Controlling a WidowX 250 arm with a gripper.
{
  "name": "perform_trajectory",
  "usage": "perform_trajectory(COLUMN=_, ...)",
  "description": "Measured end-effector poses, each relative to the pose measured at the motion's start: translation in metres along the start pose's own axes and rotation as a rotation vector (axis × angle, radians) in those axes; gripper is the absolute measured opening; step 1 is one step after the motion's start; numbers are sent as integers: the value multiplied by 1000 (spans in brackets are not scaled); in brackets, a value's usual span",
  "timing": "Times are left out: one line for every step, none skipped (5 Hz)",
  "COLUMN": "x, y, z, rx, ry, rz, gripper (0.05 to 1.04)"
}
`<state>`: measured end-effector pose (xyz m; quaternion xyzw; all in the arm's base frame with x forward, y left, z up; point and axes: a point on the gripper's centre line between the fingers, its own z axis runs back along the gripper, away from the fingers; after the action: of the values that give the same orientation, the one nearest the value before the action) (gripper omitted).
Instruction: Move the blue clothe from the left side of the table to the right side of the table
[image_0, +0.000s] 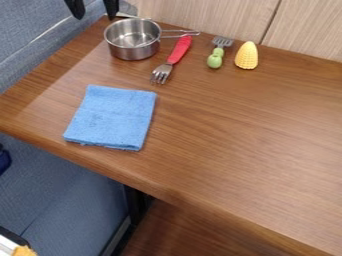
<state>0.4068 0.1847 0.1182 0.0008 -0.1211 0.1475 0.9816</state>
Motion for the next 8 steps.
perform_trajectory(x=-8, y=0, z=-18, rx=-6, ry=49, rz=0, gripper=1001)
perform_trajectory(x=-28, y=-5, z=-39, rx=-20, ry=109, rz=-13, gripper=1001)
perform_trajectory(x=-35, y=-12, z=-20, rx=-12, ry=72, rz=-43, gripper=1001)
perform_trajectory(x=-50, y=-22, z=-1, rx=-13, ry=47, rz=-93, gripper=1001)
perform_trajectory(x=-64, y=-29, z=22, rx=-27, ry=-6, rz=-128, gripper=1001)
perform_trajectory(x=-85, y=-36, z=26, rx=-56, ry=-13, rz=-161, gripper=1001)
perform_trajectory(x=-110, y=-40, z=14, rx=-72, ry=14, rz=-205, gripper=1001)
perform_trajectory(x=-137, y=-48, z=3, rx=-71, ry=17, rz=-274, gripper=1001)
